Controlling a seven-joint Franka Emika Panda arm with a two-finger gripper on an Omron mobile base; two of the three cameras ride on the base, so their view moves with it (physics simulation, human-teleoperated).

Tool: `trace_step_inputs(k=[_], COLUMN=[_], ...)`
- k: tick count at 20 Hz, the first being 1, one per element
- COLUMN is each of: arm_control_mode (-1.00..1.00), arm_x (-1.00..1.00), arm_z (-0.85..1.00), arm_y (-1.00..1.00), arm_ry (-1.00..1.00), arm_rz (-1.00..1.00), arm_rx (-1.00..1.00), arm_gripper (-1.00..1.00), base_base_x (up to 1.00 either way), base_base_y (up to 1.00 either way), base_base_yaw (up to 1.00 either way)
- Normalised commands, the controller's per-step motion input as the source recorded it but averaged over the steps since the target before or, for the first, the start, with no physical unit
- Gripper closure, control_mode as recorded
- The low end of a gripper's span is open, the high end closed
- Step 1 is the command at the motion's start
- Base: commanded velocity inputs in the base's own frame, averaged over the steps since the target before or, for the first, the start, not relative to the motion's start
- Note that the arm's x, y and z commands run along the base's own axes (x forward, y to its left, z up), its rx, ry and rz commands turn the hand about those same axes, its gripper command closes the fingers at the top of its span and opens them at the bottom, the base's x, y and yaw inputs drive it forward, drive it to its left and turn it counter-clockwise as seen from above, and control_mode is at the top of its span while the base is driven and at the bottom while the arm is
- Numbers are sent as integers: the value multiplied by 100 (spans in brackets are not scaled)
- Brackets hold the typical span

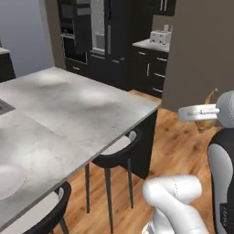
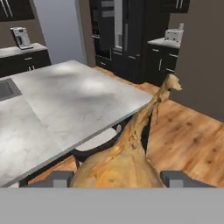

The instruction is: Transport the chicken drumstick and onion to the fridge. Place the chicken drumstick on the rack containing meat and place the onion on the rack containing the vegetable, ensuring meats and vegetables are on different racks.

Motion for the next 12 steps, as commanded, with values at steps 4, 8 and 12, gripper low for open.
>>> trace_step_inputs(k=[4,8,12], arm_control_mode=[100,100,100], arm_x=[0,0,0], arm_z=[0,0,0], arm_y=[0,0,0], arm_ry=[0,0,0], arm_rz=[0,0,0], arm_rx=[0,0,0], arm_gripper=[100,100,100], base_base_x=[48,83,97], base_base_y=[-100,-100,-100], base_base_yaw=[-21,0,0])
